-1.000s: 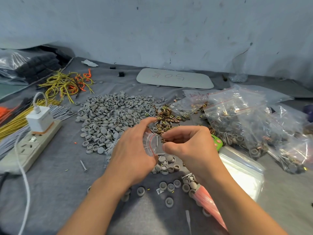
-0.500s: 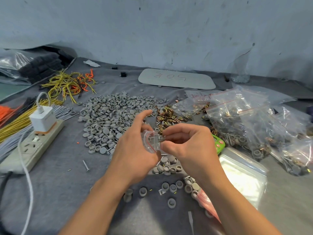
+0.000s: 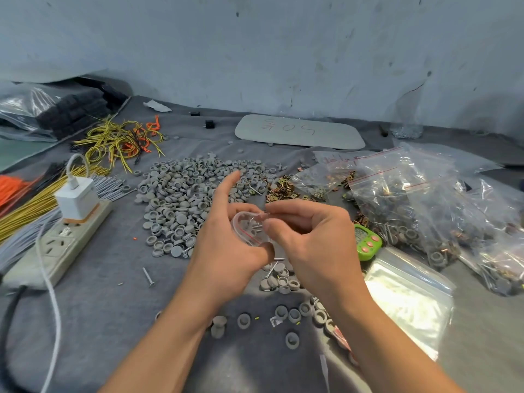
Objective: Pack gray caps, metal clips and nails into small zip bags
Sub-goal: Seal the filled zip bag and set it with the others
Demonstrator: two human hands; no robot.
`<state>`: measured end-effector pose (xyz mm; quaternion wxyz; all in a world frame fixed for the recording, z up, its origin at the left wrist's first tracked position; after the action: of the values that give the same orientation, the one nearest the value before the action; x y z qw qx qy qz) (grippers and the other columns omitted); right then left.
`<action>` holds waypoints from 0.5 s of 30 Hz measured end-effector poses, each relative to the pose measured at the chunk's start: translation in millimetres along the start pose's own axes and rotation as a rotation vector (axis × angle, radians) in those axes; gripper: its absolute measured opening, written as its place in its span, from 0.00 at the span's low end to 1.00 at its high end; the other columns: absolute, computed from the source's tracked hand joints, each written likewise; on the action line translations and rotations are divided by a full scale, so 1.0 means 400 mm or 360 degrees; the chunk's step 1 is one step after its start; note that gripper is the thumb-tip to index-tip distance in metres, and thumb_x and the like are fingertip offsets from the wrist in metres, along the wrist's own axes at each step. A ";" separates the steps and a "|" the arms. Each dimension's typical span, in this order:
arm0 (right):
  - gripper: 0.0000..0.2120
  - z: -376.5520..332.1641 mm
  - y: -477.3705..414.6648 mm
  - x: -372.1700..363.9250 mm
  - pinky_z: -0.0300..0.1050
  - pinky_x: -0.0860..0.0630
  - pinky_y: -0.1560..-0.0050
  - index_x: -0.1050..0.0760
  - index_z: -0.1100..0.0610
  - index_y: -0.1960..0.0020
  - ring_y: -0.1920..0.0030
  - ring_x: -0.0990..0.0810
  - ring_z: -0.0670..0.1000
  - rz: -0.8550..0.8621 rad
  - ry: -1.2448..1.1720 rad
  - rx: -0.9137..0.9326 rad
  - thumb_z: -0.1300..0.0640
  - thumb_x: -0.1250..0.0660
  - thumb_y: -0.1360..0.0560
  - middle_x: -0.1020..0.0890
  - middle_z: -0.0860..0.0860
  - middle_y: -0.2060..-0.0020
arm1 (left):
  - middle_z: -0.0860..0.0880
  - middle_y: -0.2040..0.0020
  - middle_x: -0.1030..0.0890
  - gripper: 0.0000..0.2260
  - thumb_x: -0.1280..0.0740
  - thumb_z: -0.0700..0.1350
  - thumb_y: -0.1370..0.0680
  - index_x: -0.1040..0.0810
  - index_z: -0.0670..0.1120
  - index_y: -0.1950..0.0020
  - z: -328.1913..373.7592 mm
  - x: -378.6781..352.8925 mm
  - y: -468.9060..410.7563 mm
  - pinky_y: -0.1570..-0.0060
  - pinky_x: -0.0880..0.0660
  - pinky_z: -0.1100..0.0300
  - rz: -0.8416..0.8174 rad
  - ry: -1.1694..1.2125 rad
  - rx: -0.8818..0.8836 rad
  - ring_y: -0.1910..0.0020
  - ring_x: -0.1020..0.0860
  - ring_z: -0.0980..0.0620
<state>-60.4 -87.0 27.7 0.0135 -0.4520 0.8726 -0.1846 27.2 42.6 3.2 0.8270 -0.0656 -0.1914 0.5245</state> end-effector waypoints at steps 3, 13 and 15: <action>0.06 0.004 -0.011 0.047 0.39 0.23 0.65 0.12 0.48 0.55 0.68 0.18 0.42 0.0209 0.0029 0.0025 0.59 0.25 0.27 0.13 0.44 0.64 | 0.58 0.50 0.16 0.47 0.26 0.41 0.38 0.38 0.62 0.22 -0.004 0.004 0.001 0.57 0.24 0.64 -0.0010 0.0146 0.0041 0.57 0.18 0.60; 0.25 0.074 0.037 -0.091 0.46 0.20 0.49 0.22 0.43 0.39 0.51 0.14 0.49 -0.0857 -0.0138 -0.0385 0.64 0.28 0.30 0.12 0.49 0.49 | 0.43 0.32 0.19 0.38 0.35 0.25 0.34 0.32 0.46 0.25 0.027 -0.064 0.033 0.36 0.22 0.49 -0.0662 0.1253 0.0402 0.31 0.22 0.47; 0.24 0.095 0.029 -0.067 0.51 0.23 0.49 0.20 0.42 0.39 0.58 0.18 0.54 -0.0699 -0.0125 -0.0441 0.62 0.27 0.31 0.12 0.52 0.56 | 0.45 0.33 0.19 0.36 0.35 0.26 0.33 0.29 0.46 0.26 0.028 -0.049 0.022 0.42 0.19 0.54 -0.0521 0.1322 0.0397 0.32 0.21 0.48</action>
<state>-46.3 -71.5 -15.3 -0.0551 -0.6350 0.7693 -0.0443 8.0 27.8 5.8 0.9071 -0.1392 0.2130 0.3354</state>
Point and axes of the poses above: each hand's wrist, its own y-axis away from the middle knuckle, its own x-axis out of the back of the hand, z = x × y, the point moved 10 cm from there along -y, towards the middle knuckle
